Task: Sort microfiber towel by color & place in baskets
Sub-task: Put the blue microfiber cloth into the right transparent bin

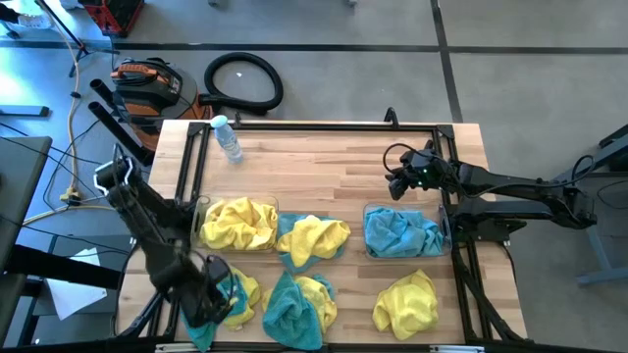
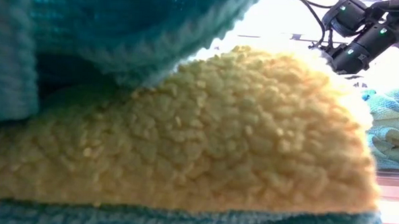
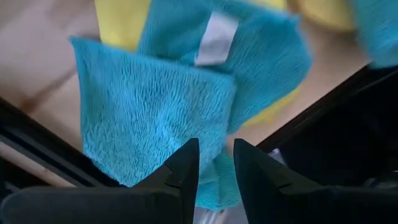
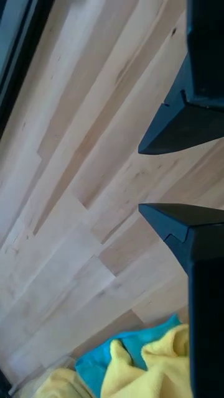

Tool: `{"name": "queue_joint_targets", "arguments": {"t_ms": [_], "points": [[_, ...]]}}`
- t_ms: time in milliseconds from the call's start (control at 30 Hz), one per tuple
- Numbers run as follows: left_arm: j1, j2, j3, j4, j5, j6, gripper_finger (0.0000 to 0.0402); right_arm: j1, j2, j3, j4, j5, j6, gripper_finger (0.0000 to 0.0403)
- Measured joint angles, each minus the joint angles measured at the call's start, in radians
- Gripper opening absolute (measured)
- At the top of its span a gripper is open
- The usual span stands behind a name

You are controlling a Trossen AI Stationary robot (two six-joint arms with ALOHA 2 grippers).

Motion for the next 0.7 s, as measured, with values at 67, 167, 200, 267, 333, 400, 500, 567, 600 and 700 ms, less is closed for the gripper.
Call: {"name": "queue_joint_targets", "arguments": {"t_ms": [67,167,200,267,333,400,500,567,600,700], "points": [[-0.016,0.037,0.000,0.011,0.006,-0.003,0.0090,0.000,0.000,0.000,0.000,0.013,0.008,0.0133],[-0.027,0.092,0.000,0.012,0.006,-0.003,0.0090,0.000,0.000,0.000,0.000,0.019,0.026,0.0133],[-0.027,0.108,0.000,0.012,0.006,-0.003,0.0090,0.000,0.000,0.000,0.000,0.019,0.033,0.0133],[-0.030,0.144,0.000,0.013,0.006,-0.001,0.0090,0.000,0.000,0.000,0.000,0.018,0.035,0.0133],[-0.032,0.184,0.000,0.016,0.006,0.013,0.0090,0.000,0.000,0.000,0.000,0.019,0.035,0.0133],[-0.032,0.223,0.000,0.018,0.007,0.033,0.0090,0.000,0.000,0.000,0.000,0.019,0.035,0.0133],[-0.029,0.272,0.000,0.031,0.030,0.107,0.0090,0.000,0.000,0.000,0.000,0.019,0.034,0.0133],[-0.020,0.295,0.000,0.050,0.076,0.163,0.0086,0.000,0.000,0.000,0.005,0.019,0.034,0.0133],[-0.015,0.300,0.000,0.050,0.101,0.180,0.0081,0.000,0.000,0.000,0.008,0.019,0.034,0.0133],[0.003,0.298,0.000,0.012,0.150,0.189,0.0043,0.000,0.000,0.000,0.008,0.019,0.032,0.0133]]}}
